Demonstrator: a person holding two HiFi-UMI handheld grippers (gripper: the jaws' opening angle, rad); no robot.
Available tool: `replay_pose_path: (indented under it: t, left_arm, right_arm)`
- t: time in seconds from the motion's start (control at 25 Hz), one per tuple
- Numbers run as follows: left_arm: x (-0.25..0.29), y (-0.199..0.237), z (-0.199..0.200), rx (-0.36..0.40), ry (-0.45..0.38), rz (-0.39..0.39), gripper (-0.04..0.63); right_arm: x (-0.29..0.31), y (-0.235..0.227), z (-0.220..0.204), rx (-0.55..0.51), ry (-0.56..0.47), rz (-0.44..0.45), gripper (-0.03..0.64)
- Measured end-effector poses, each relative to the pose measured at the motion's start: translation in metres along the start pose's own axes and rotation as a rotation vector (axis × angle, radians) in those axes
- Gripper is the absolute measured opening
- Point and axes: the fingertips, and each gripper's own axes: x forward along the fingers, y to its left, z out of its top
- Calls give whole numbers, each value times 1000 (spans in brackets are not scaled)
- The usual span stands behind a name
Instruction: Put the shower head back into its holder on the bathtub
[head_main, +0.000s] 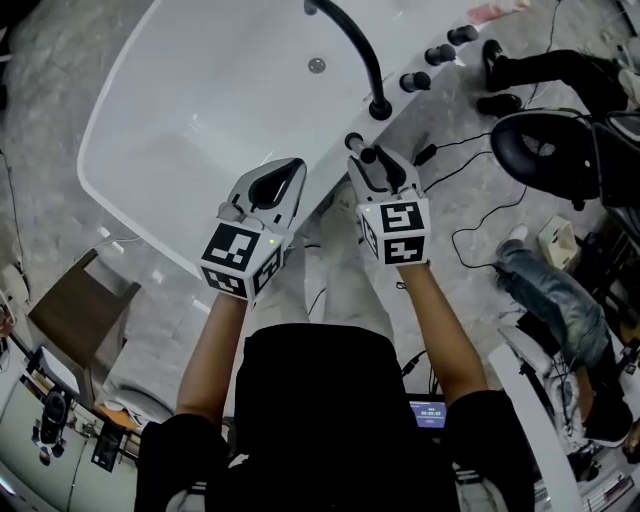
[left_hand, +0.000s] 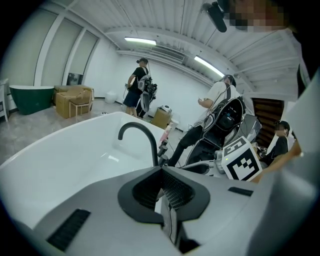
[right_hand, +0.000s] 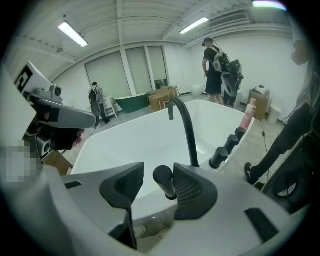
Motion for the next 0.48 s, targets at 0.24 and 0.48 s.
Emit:
replay_pose_path:
  t: [0.24,0.48]
  left_arm:
    - [-17,-7,18,27,-16,-4,14]
    - [-34,-26,44,57,-54,-17,14]
  right_arm:
    - [-27,2,17,15,-31,-31,192]
    - [-61,6,41,-3,-82,-58,165]
